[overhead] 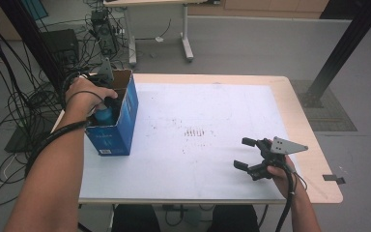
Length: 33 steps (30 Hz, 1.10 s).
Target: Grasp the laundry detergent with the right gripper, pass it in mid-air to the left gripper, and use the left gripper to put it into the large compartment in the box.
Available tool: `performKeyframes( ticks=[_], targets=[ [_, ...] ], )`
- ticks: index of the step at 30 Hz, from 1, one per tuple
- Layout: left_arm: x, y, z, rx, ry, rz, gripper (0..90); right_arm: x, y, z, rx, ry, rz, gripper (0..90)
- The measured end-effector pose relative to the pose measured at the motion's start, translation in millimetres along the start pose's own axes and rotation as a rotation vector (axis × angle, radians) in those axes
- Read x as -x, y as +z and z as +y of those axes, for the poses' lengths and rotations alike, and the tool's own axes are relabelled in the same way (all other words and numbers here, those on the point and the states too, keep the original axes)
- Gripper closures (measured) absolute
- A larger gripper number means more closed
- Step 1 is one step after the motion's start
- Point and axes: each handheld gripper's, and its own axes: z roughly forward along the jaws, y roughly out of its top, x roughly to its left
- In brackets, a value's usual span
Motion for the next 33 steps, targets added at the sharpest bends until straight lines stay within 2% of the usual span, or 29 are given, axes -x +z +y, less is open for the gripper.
performKeyframes(
  ticks=[8,33],
  targets=[
    [3.5,0.0,1.3,-0.004,0.003,0.009,37.4,-0.2,-1.2,-0.6,0.004,-0.002,-0.003,4.4],
    [2.5,0.1,1.6,-0.009,-0.004,0.005,37.4,0.6,-1.5,-0.6,0.003,0.001,-0.003,4.5]
  ],
)
